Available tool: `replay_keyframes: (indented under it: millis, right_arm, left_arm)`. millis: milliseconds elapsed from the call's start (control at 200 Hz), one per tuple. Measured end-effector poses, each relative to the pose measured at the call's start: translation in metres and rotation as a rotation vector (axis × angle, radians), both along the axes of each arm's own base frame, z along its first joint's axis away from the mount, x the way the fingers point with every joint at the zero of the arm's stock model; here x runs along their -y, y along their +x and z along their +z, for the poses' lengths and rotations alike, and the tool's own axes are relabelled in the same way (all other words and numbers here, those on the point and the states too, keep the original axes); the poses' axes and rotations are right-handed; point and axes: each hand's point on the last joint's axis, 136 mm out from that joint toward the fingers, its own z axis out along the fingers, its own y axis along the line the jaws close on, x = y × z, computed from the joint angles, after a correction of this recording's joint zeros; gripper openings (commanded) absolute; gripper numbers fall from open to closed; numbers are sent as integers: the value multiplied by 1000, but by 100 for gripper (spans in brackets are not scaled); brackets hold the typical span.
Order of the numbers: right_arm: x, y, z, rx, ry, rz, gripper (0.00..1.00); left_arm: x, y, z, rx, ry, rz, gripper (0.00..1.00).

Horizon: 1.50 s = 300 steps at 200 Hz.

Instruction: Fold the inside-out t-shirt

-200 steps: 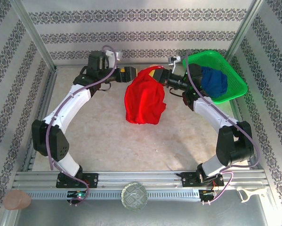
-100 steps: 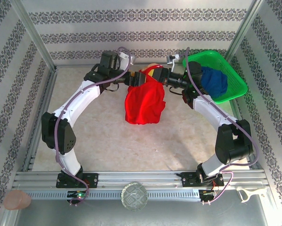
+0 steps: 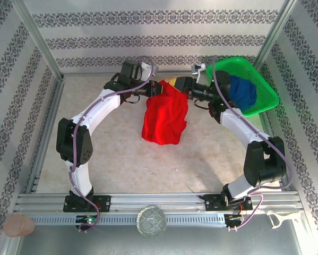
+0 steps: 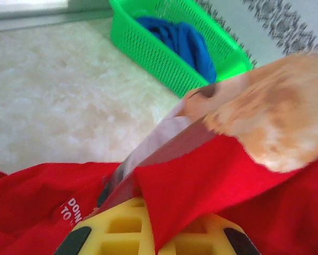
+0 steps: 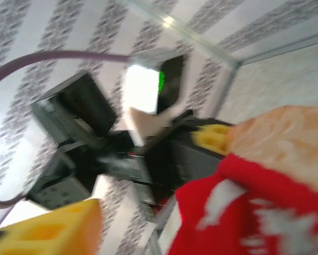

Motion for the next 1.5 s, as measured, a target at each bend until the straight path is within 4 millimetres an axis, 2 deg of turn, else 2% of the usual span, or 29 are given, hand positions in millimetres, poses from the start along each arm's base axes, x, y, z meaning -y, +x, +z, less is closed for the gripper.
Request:
replay_keyframes:
  millis: [95, 145, 210, 350, 445, 550, 650, 854, 929, 999, 1119, 1189, 1269, 1499]
  right_arm:
    - [30, -1, -15, -48, -73, -185, 87]
    - [40, -7, -15, -54, -111, -263, 86]
    - [44, -18, -9, -44, -156, -334, 85]
    - [27, -51, 0, -16, -239, -405, 85]
    - [12, -64, -10, -16, -316, -418, 85]
    - [-2, -68, -26, -15, -415, -416, 86]
    - [-16, -61, -34, -4, -482, -403, 87]
    - [-40, -26, -42, 13, -562, -382, 88]
    - [-45, -14, -47, 12, -579, -381, 85]
    - [-42, -5, -54, -1, -592, -393, 80]
    - [-20, 14, -66, -40, -607, -443, 71]
    - [-5, 24, -73, -67, -609, -471, 70]
    - [2, 32, -82, -91, -615, -476, 70]
    - [-17, 34, -102, -123, -613, -388, 80]
  left_arm:
    - [-6, -2, 12, 0, -47, 29, 0]
    - [-10, -8, 19, -2, -67, 44, 0]
    - [-16, -13, 29, 5, -92, 63, 0]
    - [-22, -25, 47, 23, -134, 88, 0]
    - [-23, -27, 51, 21, -152, 96, 0]
    - [-23, -27, 52, 10, -161, 103, 0]
    - [-23, -27, 52, 1, -167, 105, 0]
    - [-21, -28, 53, -4, -171, 98, 0]
    - [-21, -29, 53, -5, -172, 94, 0]
    - [-21, -29, 53, -6, -172, 92, 0]
    - [-19, -32, 54, -10, -179, 74, 0]
    - [-17, -34, 55, -15, -185, 57, 0]
    - [-15, -37, 56, -23, -194, 40, 0]
    - [-8, -41, 59, -50, -223, -4, 0]
